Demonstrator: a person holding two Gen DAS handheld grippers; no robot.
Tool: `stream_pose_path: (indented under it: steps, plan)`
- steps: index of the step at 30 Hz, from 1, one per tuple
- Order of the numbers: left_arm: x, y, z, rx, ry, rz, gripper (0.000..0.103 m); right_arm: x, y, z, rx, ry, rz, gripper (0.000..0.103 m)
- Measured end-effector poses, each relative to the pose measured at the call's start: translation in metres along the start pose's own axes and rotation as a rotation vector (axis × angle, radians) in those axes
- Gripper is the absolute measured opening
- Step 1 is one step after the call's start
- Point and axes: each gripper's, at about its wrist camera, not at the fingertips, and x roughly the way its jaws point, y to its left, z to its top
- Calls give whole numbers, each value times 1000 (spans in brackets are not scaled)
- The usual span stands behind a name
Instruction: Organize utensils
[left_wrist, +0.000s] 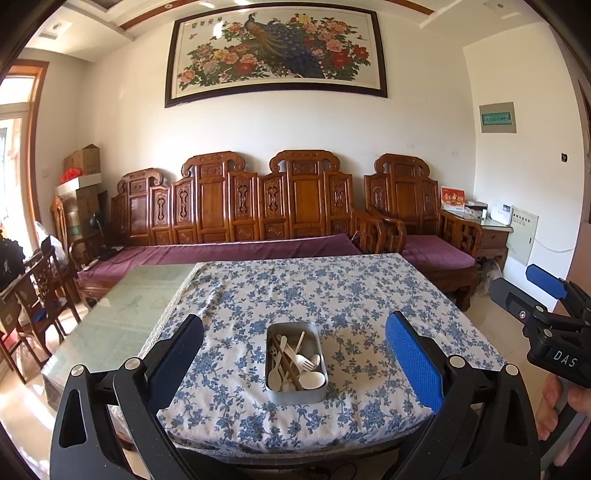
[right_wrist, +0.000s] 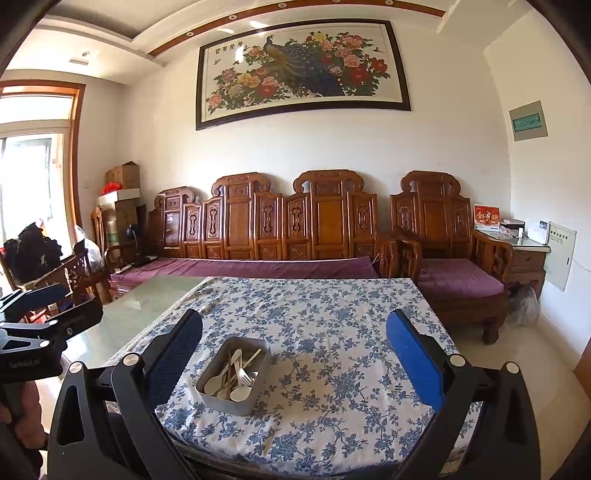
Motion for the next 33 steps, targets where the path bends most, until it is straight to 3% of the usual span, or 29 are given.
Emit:
stream_pose_path:
  steps: [33]
  plan:
    - [-2,-4,0,4,-12,4,95,0,0,0,3,2,3,100]
